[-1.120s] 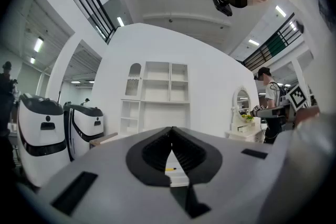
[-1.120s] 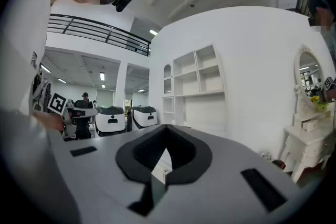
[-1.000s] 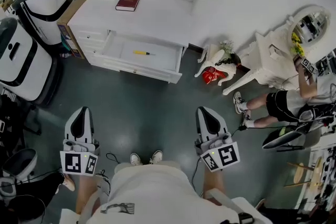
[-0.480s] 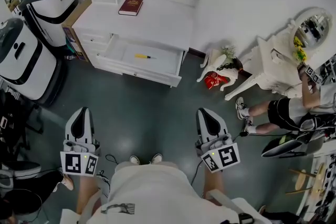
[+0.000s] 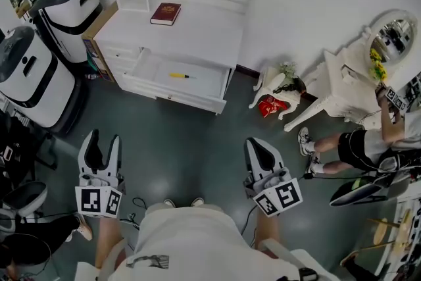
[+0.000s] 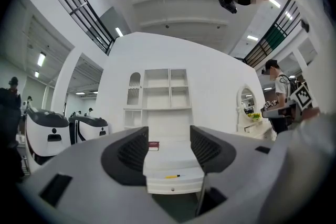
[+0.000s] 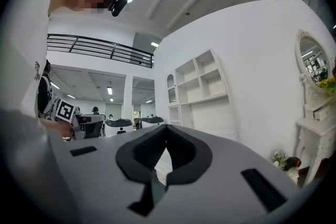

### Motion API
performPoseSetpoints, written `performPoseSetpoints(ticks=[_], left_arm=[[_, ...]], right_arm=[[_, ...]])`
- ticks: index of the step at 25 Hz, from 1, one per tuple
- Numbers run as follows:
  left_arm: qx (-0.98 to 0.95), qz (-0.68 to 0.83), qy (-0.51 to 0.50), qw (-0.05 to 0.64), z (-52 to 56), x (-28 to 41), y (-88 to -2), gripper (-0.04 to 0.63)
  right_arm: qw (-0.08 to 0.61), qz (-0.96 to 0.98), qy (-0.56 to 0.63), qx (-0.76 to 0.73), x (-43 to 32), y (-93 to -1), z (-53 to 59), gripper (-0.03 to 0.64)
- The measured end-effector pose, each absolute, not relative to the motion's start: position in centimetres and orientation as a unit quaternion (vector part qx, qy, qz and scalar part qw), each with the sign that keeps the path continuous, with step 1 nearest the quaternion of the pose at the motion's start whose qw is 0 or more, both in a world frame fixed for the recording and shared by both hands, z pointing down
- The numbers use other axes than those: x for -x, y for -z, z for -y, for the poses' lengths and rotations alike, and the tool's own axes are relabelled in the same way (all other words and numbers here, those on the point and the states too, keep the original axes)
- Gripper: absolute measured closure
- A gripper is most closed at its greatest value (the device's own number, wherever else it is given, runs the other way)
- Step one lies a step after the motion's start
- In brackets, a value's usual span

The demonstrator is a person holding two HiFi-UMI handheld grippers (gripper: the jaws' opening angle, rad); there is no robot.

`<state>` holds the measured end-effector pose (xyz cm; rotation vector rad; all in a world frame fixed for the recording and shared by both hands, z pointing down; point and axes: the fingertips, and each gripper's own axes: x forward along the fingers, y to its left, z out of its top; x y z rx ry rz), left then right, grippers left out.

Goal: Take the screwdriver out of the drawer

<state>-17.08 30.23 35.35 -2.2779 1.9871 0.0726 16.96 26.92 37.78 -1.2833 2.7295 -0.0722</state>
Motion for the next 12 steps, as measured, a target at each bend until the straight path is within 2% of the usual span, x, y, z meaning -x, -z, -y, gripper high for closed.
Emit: performPoseSetpoints(ticks=[3,6,12], left_arm=[[0.743,-0.666,-0.015,0.060,-30.0,17.1,-35.5,0.292],[0.739,-0.671,-0.012,0.057,-29.8,17.2,-35.8,0.163],[0.740,-0.671,-0.005,0.048,-28.5,16.7,-36.6,0.105]], right_arm=[[0.070,-0.901,0.028,0.427,-17.9,-38.1,-26.8,0.607],[0.075,-0.899,0.037,0.429,-18.4,-38.7,-26.6,0.607],[0.068,-0.898,0.050,0.432,-19.1,-39.9,-25.7,0.607]])
